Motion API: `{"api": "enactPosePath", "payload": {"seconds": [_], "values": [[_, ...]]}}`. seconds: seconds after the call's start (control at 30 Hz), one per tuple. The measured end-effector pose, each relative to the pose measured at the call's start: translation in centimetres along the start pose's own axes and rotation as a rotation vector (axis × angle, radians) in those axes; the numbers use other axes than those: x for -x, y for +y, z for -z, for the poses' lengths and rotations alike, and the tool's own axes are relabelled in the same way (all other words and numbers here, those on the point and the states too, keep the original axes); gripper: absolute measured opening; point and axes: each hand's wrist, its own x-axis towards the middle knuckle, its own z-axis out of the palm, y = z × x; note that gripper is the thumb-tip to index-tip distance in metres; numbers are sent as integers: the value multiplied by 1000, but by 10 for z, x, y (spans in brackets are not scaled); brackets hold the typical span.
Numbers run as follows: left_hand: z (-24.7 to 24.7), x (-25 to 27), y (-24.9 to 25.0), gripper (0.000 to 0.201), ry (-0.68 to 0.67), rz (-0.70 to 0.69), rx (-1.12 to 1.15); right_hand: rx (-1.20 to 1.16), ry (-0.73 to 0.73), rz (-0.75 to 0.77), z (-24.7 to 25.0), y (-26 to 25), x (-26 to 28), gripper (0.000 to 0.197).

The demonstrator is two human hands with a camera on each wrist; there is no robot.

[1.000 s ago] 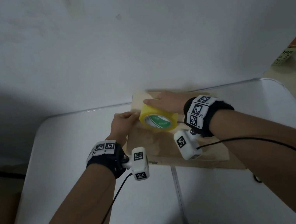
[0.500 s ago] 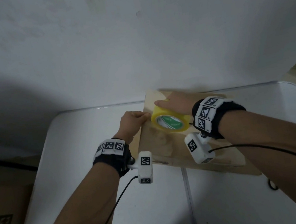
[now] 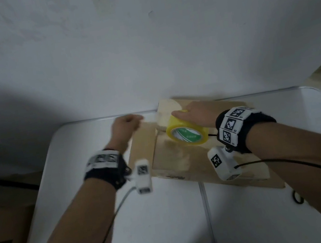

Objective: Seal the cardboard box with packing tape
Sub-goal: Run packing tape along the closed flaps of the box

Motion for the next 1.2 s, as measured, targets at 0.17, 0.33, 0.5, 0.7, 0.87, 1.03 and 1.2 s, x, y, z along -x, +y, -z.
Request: {"api": "enactPosePath", "payload": {"seconds": [0.17, 0.33, 0.5, 0.7, 0.87, 1.03, 1.2], "values": [[43, -19, 14, 19, -84, 45, 101, 62, -38, -3, 5, -17, -4, 67], [28, -10, -17, 15, -81, 161, 231, 122, -8, -16, 5, -28, -13, 65], [4, -2, -50, 12, -111, 281, 423, 230, 83, -23, 1, -33, -16, 53], [-14, -5, -56, 18, -87, 386, 587, 277, 28, -55, 3, -34, -13, 55], [-19, -7, -56, 13, -111, 414, 650, 111, -72, -100, 16, -33, -10, 37], [-20, -10, -64, 23, -34, 459, 673, 136, 15, -46, 14, -32, -6, 41], [-25, -14, -70, 16, -15, 462, 617, 2, 64, -74, 6, -28, 1, 64]]}}
